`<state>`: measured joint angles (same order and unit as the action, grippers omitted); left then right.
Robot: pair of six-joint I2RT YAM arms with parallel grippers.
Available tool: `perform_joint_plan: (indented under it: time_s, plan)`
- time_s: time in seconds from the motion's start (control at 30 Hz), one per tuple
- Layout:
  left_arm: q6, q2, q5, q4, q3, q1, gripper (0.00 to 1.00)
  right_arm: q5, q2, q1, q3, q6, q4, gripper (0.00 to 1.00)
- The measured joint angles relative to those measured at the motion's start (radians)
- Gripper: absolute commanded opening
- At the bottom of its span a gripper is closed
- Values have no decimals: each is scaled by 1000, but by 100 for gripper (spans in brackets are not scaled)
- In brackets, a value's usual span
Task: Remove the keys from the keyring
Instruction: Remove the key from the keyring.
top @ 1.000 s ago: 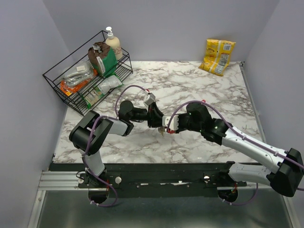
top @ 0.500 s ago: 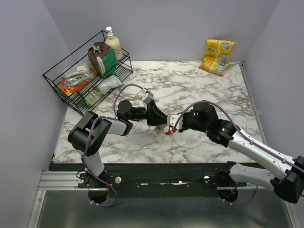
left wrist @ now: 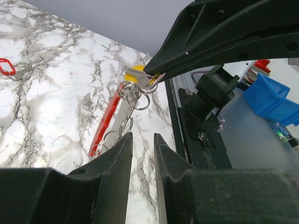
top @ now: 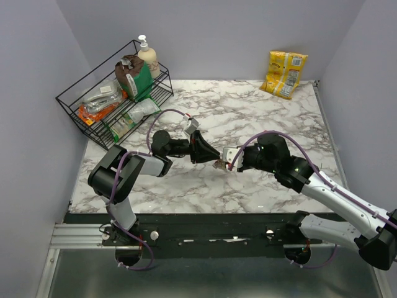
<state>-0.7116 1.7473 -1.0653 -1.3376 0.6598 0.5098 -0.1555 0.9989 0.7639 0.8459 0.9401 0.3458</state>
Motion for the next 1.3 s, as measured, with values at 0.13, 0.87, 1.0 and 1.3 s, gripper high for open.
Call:
perform_joint_plan:
  time_s: [0.13, 0.87, 1.0, 1.3]
  plan:
    - [-1, 0, 0, 0, 0, 0, 35, -21, 3, 0, 0, -1, 8, 1]
    - [-58, 39, -22, 0, 2, 14, 36, -268, 5, 0, 92, -11, 195, 1]
    - [-71, 49, -29, 0, 2, 22, 36, -303, 9, 0, 133, 17, 258, 1]
    - [-48, 48, -29, 0, 2, 23, 36, -336, 27, 0, 256, 127, 440, 3]
